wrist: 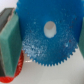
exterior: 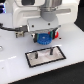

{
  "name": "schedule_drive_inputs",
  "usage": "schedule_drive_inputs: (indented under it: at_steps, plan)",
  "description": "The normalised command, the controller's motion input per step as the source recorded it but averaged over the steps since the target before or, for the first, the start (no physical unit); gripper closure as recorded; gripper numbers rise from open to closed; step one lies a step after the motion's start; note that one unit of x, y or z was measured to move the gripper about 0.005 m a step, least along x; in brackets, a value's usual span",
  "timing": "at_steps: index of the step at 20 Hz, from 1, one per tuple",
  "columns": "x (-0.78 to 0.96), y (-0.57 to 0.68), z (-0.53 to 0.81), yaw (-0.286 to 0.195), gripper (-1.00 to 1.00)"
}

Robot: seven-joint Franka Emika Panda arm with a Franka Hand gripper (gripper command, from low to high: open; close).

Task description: Insert the blue gear onto the right peg, followed by the red gear

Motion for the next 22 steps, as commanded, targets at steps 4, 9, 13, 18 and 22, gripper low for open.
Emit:
schedule_drive_inputs:
  at_steps: [4, 9, 13, 18, 22]
  plan:
    - [0.62, 0.00, 0.40, 0.000, 1.00]
    - [0.62, 0.00, 0.39, 0.000, 1.00]
    - [0.65, 0.01, 0.38, 0.000, 1.00]
    - [0.66, 0.01, 0.28, 0.000, 1.00]
    - [0.57, 0.01, 0.14, 0.000, 1.00]
